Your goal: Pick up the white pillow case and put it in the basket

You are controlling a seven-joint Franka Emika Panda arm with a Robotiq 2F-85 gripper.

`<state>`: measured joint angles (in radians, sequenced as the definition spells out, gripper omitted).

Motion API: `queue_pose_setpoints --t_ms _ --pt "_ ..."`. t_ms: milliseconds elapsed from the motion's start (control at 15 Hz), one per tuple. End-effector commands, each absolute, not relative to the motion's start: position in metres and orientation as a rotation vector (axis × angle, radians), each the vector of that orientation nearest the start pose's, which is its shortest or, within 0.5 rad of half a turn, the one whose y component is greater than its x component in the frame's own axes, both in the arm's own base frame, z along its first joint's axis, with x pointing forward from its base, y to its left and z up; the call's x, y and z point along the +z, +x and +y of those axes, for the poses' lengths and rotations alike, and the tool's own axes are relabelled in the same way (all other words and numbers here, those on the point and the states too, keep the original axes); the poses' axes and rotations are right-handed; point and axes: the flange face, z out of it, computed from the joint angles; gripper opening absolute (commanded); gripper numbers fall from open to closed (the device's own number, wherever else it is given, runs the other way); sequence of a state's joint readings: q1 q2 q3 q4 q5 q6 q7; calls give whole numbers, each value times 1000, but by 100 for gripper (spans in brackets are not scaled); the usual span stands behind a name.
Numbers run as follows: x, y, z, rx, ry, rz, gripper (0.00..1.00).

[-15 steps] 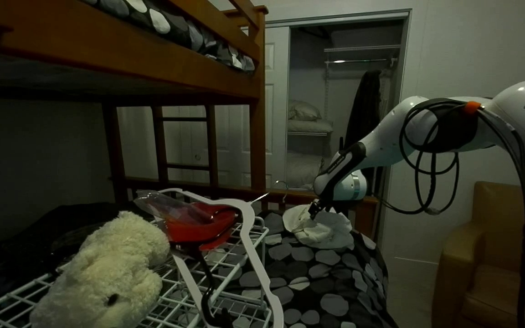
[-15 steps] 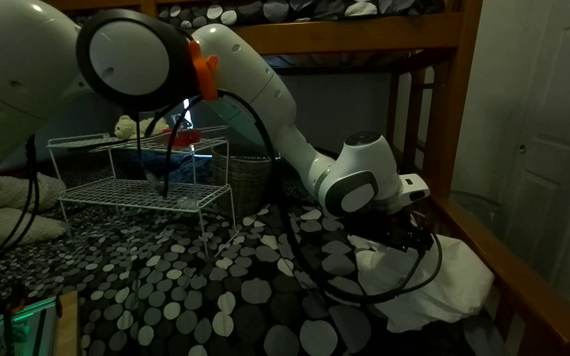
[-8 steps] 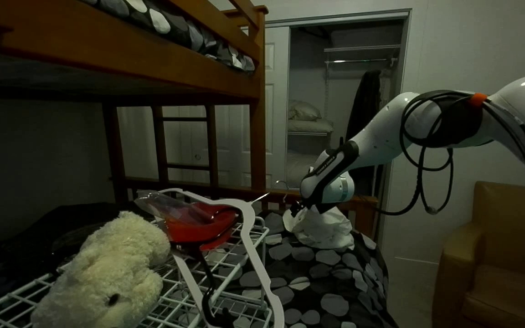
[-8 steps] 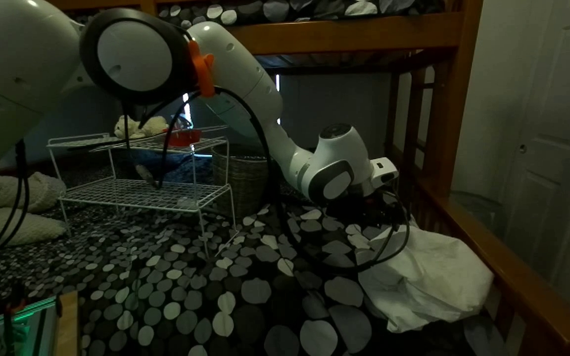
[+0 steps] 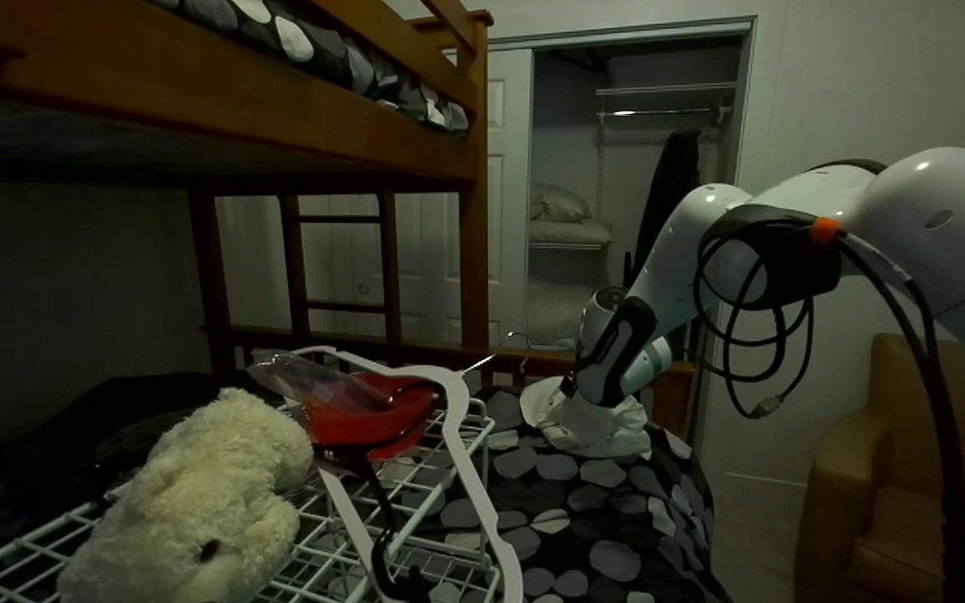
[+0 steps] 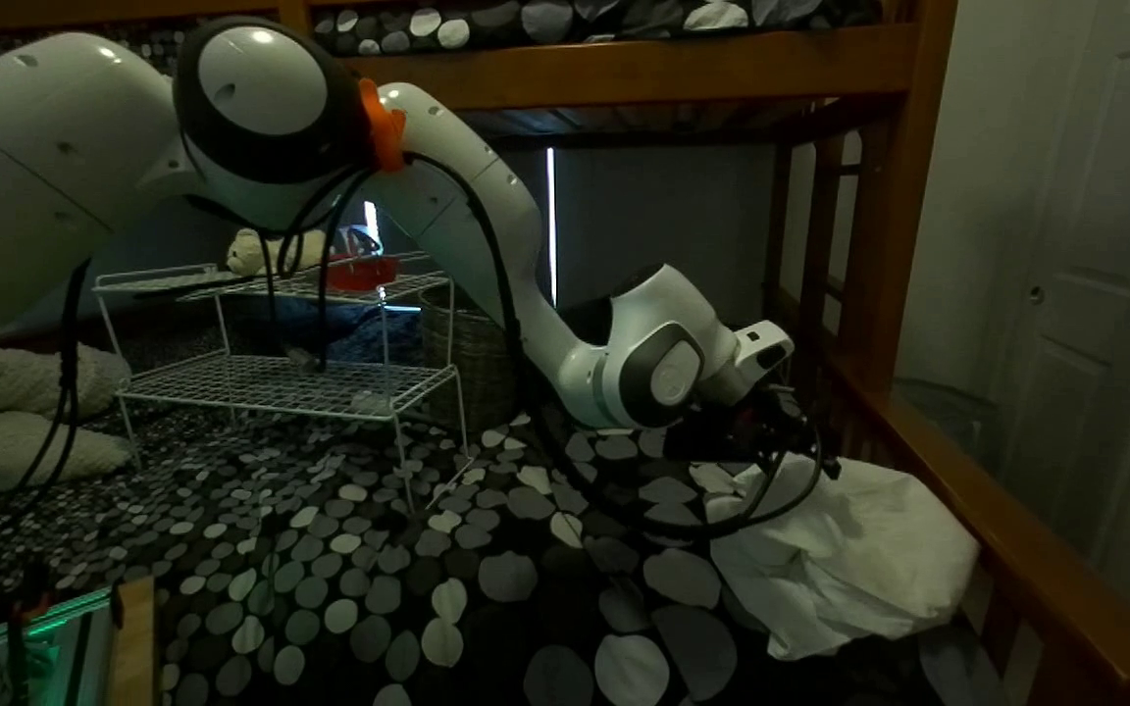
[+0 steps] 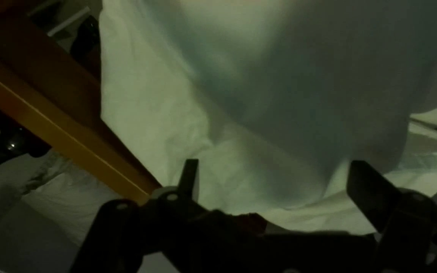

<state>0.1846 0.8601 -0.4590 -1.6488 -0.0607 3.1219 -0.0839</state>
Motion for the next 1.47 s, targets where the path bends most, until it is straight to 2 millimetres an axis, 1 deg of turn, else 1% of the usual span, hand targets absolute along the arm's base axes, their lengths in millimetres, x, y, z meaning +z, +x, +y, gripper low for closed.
queue_pose_setpoints --t_ms 0,133,200,267,333,400,533,600,667,733,800,933,1067,1267,1333,1400 --pt "175 712 -113 -1004 -3354 -54 100" --pt "154 715 -109 -995 -3301 59 100" --pt "146 717 -112 -997 -3302 97 100" --pt "140 718 -119 -1004 -3311 141 100" --pt "142 720 -132 -1029 -3325 186 100" --pt "137 720 -140 -1039 -3332 222 100" --pt "135 722 -163 -1067 -3339 318 100" --pt "132 722 -171 -1062 -3331 371 93" --pt "125 721 -176 -1031 -3306 415 74" --pt "121 722 -177 -1013 -3279 448 68" --pt "116 722 -177 -1006 -3257 470 57" --pt "108 724 -173 -991 -3202 510 42" --pt "111 728 -173 -998 -3160 541 28" --pt "116 733 -173 -1013 -3124 568 4" --pt "118 733 -173 -1010 -3119 576 1" --pt "120 734 -173 -1000 -3115 584 0"
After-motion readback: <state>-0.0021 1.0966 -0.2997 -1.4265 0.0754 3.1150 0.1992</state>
